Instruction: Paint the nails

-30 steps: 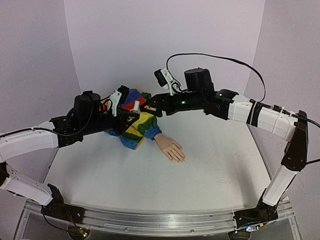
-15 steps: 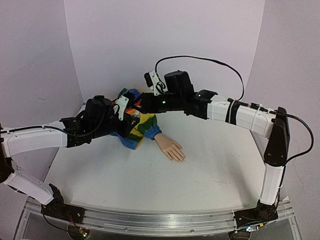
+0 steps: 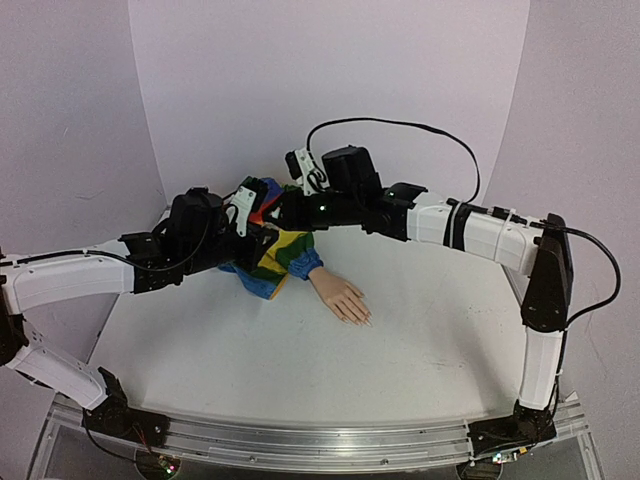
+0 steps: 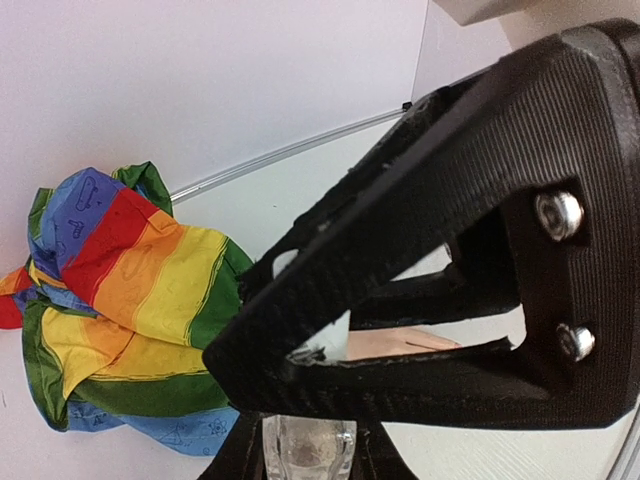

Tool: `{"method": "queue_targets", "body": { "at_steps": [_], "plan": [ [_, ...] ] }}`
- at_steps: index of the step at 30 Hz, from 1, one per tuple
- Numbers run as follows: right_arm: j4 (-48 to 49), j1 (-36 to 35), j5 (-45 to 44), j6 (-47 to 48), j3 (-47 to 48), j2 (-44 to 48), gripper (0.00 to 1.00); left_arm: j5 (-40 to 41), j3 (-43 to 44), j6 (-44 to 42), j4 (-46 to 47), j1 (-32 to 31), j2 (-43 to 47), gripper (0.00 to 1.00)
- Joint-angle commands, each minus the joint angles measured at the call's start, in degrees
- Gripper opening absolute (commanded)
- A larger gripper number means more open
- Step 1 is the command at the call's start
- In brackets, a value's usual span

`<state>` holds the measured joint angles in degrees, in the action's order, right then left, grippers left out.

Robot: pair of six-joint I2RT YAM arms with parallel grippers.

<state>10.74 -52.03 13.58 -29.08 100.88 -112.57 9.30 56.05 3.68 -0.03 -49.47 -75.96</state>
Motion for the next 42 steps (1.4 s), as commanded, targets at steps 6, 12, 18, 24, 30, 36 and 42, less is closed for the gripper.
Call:
{"method": "queue_targets", "body": {
  "at_steps": [6, 12, 18, 24, 30, 36, 42],
  "plan": [
    [5.8, 0.1, 7.1, 1.6, -0.7, 1.9, 0.1, -3.2, 3.8, 4.2, 2.6, -0.1, 1.9, 0.0],
    [7.0, 1.8, 25.5, 9.9, -1.9, 4.1, 0.04, -28.4, 5.1, 4.3, 3.3, 1.7, 3.3, 0.0],
    [6.8, 1.8, 52.4, 18.8, -4.9, 8.4, 0.01, -68.9, 7.7, 7.8, 8.9, 6.5, 2.5, 0.0],
    [6.6, 1.9, 57.7, 21.0, -9.2, 13.1, 0.0, -88.7, 11.8, 13.7, 10.0, 7.0, -0.9, 0.0],
    [6.6, 1.9, 53.0, 21.6, -11.9, 15.5, 0.0, -73.9, 8.6, 12.6, 10.1, 7.0, 2.1, 0.0],
    [6.4, 2.1, 33.7, 22.4, -14.6, 19.0, 0.45, -45.2, 3.1, 8.9, 9.6, 6.9, 5.7, 0.0],
    [4.1, 2.5, 8.9, 20.9, -15.6, 20.5, 0.73, -18.6, -0.9, 1.6, 7.1, 4.0, 8.5, 0.0]
  ]
}}
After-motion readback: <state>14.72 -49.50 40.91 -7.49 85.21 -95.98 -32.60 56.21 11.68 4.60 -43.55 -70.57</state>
